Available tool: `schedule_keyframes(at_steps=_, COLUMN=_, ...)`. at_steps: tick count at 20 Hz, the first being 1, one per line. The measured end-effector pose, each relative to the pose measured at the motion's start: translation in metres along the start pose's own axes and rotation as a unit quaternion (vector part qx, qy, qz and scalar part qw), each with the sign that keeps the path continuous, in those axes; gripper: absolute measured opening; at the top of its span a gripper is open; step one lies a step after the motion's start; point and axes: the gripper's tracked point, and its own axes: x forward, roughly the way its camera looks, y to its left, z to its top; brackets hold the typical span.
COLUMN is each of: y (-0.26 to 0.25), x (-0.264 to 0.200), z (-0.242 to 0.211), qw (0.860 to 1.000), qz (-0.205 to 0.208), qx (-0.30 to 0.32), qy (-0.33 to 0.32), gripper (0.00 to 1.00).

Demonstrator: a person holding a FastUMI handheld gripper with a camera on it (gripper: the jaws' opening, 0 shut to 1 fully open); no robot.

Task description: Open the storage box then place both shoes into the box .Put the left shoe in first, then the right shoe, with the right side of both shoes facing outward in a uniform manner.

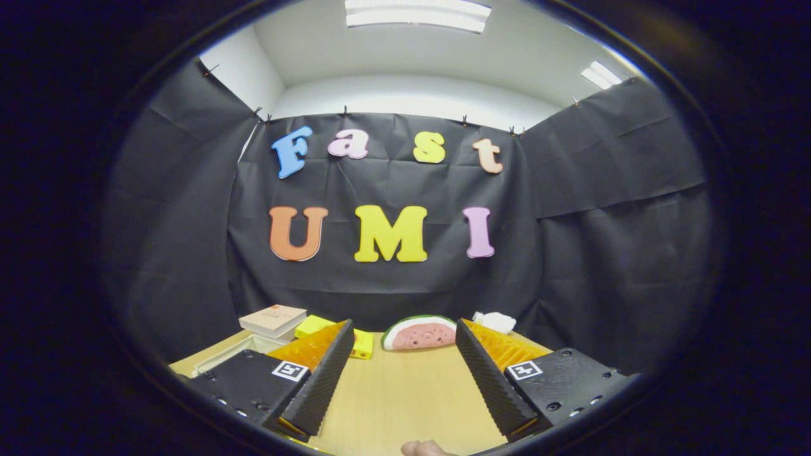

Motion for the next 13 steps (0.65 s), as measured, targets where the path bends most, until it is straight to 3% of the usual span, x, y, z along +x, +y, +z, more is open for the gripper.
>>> schedule_keyframes(at_steps=5, y=-0.024, x=-0.018, z=-0.020, qw=0.999, qz=0.018, qx=0.003, qy=0.038, gripper=0.97)
schedule_keyframes(at_steps=13, y=-0.033, x=-0.020, z=-0.023, qw=0.999, qz=0.022, qx=0.007, qy=0.045, gripper=0.98)
